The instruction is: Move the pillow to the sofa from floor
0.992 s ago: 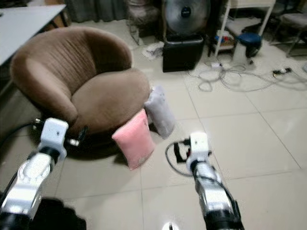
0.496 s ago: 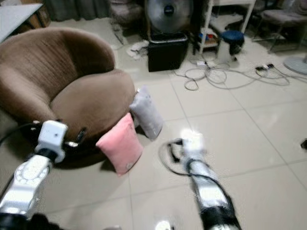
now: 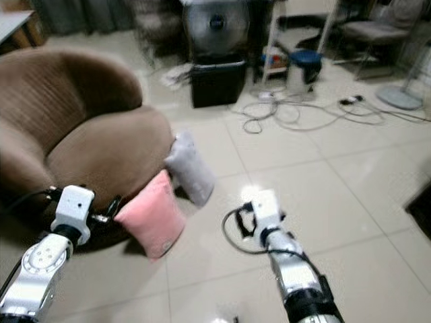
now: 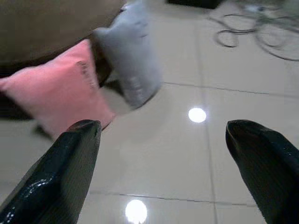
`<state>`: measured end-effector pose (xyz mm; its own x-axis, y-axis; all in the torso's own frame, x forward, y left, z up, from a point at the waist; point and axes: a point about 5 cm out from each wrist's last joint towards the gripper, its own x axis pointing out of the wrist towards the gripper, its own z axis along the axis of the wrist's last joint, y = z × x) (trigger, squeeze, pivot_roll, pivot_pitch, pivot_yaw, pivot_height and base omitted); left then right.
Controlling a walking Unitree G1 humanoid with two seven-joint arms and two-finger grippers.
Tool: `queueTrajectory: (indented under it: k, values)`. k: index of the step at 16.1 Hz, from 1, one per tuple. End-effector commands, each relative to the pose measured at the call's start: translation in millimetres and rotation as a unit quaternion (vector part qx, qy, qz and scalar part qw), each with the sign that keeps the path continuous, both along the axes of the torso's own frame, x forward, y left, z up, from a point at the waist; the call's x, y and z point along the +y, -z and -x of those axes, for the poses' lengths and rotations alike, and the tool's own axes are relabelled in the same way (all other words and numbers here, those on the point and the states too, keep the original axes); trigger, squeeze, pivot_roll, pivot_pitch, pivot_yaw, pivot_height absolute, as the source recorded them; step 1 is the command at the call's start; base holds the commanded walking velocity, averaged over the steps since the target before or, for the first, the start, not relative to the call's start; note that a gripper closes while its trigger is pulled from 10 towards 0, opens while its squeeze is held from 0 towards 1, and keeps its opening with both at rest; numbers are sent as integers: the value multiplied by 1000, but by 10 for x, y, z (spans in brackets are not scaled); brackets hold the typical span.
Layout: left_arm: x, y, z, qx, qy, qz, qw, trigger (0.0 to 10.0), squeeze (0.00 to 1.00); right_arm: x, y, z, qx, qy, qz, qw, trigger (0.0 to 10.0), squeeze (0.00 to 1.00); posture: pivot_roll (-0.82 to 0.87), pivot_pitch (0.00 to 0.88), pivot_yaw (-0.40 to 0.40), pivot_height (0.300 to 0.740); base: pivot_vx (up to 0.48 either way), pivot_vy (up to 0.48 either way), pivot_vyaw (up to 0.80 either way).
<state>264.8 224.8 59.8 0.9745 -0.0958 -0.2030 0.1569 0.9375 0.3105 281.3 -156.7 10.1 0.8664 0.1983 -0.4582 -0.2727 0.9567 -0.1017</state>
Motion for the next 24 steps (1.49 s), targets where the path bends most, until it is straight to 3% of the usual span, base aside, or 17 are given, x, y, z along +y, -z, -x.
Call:
queueTrajectory:
  k: [1, 5, 7, 12, 17, 24]
  values:
    - [43, 3, 10, 2, -3, -4, 1000, 10000, 0, 18, -38, -54, -9, -13, 6, 1000, 10000, 0, 90, 0, 39, 740, 311, 0, 800]
    - [37, -13, -2, 0, 0, -4, 1000, 10000, 0, 28, 13, -40, -4, -12, 2, 1000, 10000, 0, 90, 0, 42, 740, 313, 0, 800]
    - [17, -18, -22, 1, 4, -4, 1000, 10000, 0, -72, 94, -13, 10, 24, -13, 1000, 10000, 0, 86, 0, 46, 740, 313, 0, 0]
    - [-5, 10, -20, 6, 10, -4, 1000, 10000, 0, -163, 178, 33, 18, 31, -11, 999, 10000, 0, 86, 0, 46, 740, 313, 0, 0]
    - [14, 16, -26, 5, -3, 6, 1000, 10000, 0, -126, 130, -29, 3, 7, -6, 1000, 10000, 0, 85, 0, 47, 740, 312, 0, 0]
    - [14, 52, 20, 14, 0, 4, 1000, 10000, 0, -9, 140, -23, 0, -19, -20, 1000, 10000, 0, 96, 0, 39, 740, 312, 0, 800]
